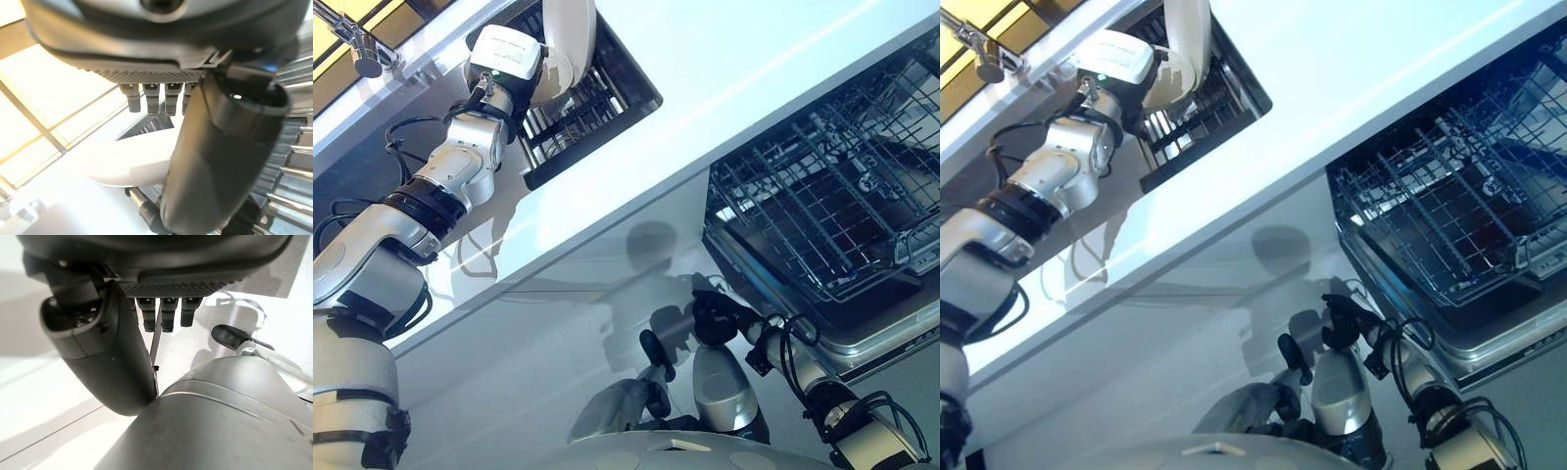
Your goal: Pick up plates and place into dishwasher.
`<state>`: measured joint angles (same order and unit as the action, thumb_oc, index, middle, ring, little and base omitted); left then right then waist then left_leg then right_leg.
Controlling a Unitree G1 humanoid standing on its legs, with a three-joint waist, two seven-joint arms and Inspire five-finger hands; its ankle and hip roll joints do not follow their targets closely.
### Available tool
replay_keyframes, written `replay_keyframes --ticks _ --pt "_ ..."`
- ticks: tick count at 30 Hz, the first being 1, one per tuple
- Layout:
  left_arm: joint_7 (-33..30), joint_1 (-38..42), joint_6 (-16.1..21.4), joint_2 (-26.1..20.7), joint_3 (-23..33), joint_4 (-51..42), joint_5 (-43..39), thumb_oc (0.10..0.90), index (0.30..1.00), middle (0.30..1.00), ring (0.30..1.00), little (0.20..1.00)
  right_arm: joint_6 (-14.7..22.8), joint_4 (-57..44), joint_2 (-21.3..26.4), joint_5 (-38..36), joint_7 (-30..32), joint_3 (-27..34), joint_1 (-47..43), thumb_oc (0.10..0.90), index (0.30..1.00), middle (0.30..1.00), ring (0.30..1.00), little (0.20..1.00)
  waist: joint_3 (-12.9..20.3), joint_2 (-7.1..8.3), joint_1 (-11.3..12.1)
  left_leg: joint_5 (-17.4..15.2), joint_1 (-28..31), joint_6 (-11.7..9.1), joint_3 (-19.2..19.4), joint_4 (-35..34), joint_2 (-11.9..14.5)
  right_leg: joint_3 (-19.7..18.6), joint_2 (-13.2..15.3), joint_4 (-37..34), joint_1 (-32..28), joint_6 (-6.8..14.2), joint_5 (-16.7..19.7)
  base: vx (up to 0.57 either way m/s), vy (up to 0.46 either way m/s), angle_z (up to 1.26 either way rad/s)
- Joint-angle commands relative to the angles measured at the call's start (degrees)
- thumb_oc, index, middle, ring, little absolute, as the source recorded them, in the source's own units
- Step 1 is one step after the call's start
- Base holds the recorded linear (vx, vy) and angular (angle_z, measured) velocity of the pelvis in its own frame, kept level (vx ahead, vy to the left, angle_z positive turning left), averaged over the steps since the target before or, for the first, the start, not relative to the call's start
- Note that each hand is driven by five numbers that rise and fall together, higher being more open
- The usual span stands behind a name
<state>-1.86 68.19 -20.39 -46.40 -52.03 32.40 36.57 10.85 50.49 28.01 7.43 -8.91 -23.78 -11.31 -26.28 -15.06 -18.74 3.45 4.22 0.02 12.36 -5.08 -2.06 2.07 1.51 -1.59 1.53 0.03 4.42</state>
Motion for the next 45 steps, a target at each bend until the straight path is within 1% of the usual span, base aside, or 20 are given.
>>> replay_keyframes --ticks 1,3,6,9,13,18,20,26,29,30,31,32,38,45 --pt "-2.9 6.1 -6.7 -7.6 2.9 4.1 1.4 0.8 0.9 0.9 0.9 0.9 0.6 -0.6 1.3 1.1 -1.4 -2.3 7.3 0.8 0.9 0.9 0.9 0.9 6.7 -0.44 1.1 -4.6 -1.8 -1.1 0.7 2.9 -1.8 -0.4 1.0 4.5 2.7 5.1 -5.7 0.0 0.0 0.0" --pt "-3.5 5.8 -6.1 -7.4 3.2 4.4 0.3 0.8 0.9 0.9 0.9 0.9 0.6 -0.8 1.3 1.0 -1.3 -2.3 7.2 0.8 0.9 0.9 0.9 0.9 6.5 -0.39 1.1 -4.6 -2.0 -1.1 0.7 3.0 -1.8 -0.4 1.0 4.6 2.9 5.1 -5.7 0.0 0.0 0.0" --pt "-5.4 5.3 -5.1 -6.7 4.1 4.6 -4.6 0.8 0.9 0.9 0.9 0.9 0.8 -0.9 1.2 0.8 -1.1 -2.4 6.9 0.8 0.9 0.9 0.9 0.9 6.0 -0.25 1.1 -4.6 -2.3 -1.2 0.7 3.1 -1.7 -0.7 0.9 4.8 3.4 5.1 -5.8 0.0 0.0 0.0" --pt "-6.8 4.4 -3.1 -5.8 5.7 5.2 -5.4 0.8 0.9 0.9 0.9 0.9 1.1 -1.1 1.2 0.7 -1.1 -2.3 6.7 0.8 0.9 0.9 0.9 0.9 5.4 0.03 0.9 -4.6 -2.5 -1.2 0.7 3.1 -1.5 -0.9 0.8 5.1 3.7 5.2 -5.8 0.0 0.0 0.0" --pt "-8.4 3.4 -2.8 -4.9 6.9 6.0 -8.0 0.8 0.9 0.9 0.9 0.9 1.1 -1.5 1.2 0.5 -0.8 -2.5 6.2 0.8 0.9 0.9 0.9 0.9 4.5 0.14 0.9 -4.5 -3.0 -1.2 0.7 3.3 -1.5 -1.1 0.7 5.5 4.5 5.1 -5.8 0.0 0.0 0.0" --pt "-11.2 3.1 -0.8 -3.6 8.1 7.5 -11.1 0.8 0.9 0.9 0.9 0.9 1.6 -2.1 1.3 0.0 -0.3 -2.8 5.5 0.8 0.9 0.9 0.9 0.9 3.2 0.55 0.7 -4.4 -4.2 -1.2 1.2 3.6 -1.3 -1.2 0.8 6.0 5.9 5.0 -5.8 -0.01 -0.002 -0.01" --pt "-12.3 3.0 -0.5 -2.8 8.5 8.6 -12.3 0.8 0.9 0.9 0.9 0.9 1.8 -2.3 1.3 -0.5 -0.1 -3.1 4.8 0.8 0.9 0.9 0.9 0.9 2.3 0.89 0.6 -4.3 -4.9 -1.2 1.5 3.8 -1.1 -1.3 0.7 6.5 6.9 4.9 -5.7 -0.03 -0.012 -0.1" --pt "-13.8 3.9 0.1 -1.3 8.4 12.0 -12.4 0.8 0.9 0.9 0.9 0.9 3.1 -2.9 1.5 -1.4 0.7 -3.8 3.4 0.8 0.9 0.9 0.9 0.9 -0.1 2.02 0.1 -4.1 -6.6 -1.1 2.0 4.2 -0.7 -1.5 0.6 7.3 9.3 5.0 -5.4 -0.02 -0.015 -0.09" --pt "-14.6 4.9 0.0 -1.0 8.3 13.8 -13.2 0.358 0.521 0.521 0.521 0.458 3.6 -3.6 1.6 -1.7 1.2 -4.1 2.7 0.8 0.9 0.9 0.9 0.9 -1.2 2.53 0.0 -3.8 -7.5 -1.2 2.6 3.8 -0.4 -1.6 0.5 7.2 10.4 5.1 -5.0 -0.03 -0.009 -0.04" --pt "-14.8 5.1 0.3 -1.1 8.2 14.1 -13.3 0.171 0.361 0.361 0.361 0.271 3.8 -3.7 1.6 -1.7 1.4 -4.1 2.6 0.8 0.9 0.9 0.9 0.9 -1.4 2.61 0.0 -3.7 -7.6 -1.2 2.6 3.8 -0.4 -1.6 0.5 7.2 10.6 5.1 -4.9 -0.01 -0.004 -0.05" --pt "-14.8 5.3 0.4 -1.1 8.1 14.3 -13.3 0.171 0.361 0.361 0.361 0.271 3.9 -3.7 1.6 -1.7 1.4 -4.2 2.6 0.8 0.9 0.9 0.9 0.9 -1.4 2.65 0.0 -3.7 -7.7 -1.2 2.7 3.8 -0.4 -1.6 0.4 7.2 10.7 5.1 -4.9 0.0 0.0 0.0" --pt "-15.3 5.7 1.0 -1.2 8.0 15.1 -13.2 0.1 0.3 0.3 0.3 0.2 4.4 -4.2 1.7 -1.3 2.3 -4.4 2.5 0.8 0.9 0.9 0.9 0.9 -2.0 2.95 -0.1 -3.6 -8.1 -1.3 2.9 3.9 -0.2 -1.4 0.5 7.2 11.1 5.1 -4.7 0.0 0.0 0.0" --pt "-15.6 7.2 2.4 -2.2 6.8 15.5 -13.4 0.1 0.3 0.3 0.3 0.2 5.3 -4.6 1.8 -1.3 3.3 -4.7 2.3 0.8 0.9 0.9 0.9 0.9 -2.6 3.36 0.2 -3.5 -8.5 -1.4 2.9 3.8 0.1 -0.8 0.5 7.2 11.4 5.1 -4.6 -0.02 -0.013 -0.06" --pt "-14.7 7.2 1.7 -2.7 6.9 15.3 -12.1 0.1 0.3 0.3 0.3 0.2 4.9 -4.8 1.6 -1.2 3.7 -4.6 2.7 0.8 0.9 0.9 0.9 0.9 -1.8 3.45 0.6 -3.6 -7.8 -1.4 2.1 3.9 0.0 -0.2 0.5 6.9 10.2 4.9 -4.9 0.0 0.001 0.01"
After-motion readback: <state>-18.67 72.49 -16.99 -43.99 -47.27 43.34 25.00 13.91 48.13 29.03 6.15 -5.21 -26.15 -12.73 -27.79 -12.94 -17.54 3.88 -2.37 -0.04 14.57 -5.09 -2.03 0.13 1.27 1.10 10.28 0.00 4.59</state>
